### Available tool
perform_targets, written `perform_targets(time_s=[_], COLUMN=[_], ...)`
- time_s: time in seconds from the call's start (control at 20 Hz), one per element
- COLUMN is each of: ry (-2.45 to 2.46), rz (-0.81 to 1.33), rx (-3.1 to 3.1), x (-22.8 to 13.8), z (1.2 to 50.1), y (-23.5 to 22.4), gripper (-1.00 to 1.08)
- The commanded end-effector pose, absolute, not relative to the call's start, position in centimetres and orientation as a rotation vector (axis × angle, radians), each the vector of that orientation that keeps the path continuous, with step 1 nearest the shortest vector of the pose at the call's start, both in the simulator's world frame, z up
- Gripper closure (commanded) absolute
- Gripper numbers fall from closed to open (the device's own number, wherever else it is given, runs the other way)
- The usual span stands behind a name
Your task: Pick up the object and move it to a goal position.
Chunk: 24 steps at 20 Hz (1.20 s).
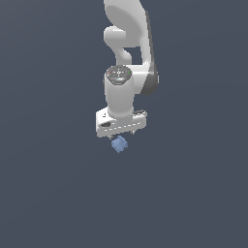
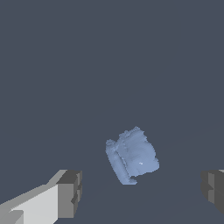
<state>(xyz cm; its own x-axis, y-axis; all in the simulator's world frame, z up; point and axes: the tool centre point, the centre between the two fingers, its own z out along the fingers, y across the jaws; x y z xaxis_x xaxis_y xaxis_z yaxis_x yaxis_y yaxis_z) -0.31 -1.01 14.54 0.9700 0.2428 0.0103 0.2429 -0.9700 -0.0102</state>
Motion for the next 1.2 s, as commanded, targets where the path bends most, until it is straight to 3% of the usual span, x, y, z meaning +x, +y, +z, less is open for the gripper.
perform_targets(time_s=[0.0,1.15], ry=[-0.487,-1.087], rz=[-0.011,0.0], rx=[-3.096,-2.948], x=[-0.5,-1.8], z=[13.7,9.0], y=[-1.3,-2.3], gripper=[-0.92,-0.92])
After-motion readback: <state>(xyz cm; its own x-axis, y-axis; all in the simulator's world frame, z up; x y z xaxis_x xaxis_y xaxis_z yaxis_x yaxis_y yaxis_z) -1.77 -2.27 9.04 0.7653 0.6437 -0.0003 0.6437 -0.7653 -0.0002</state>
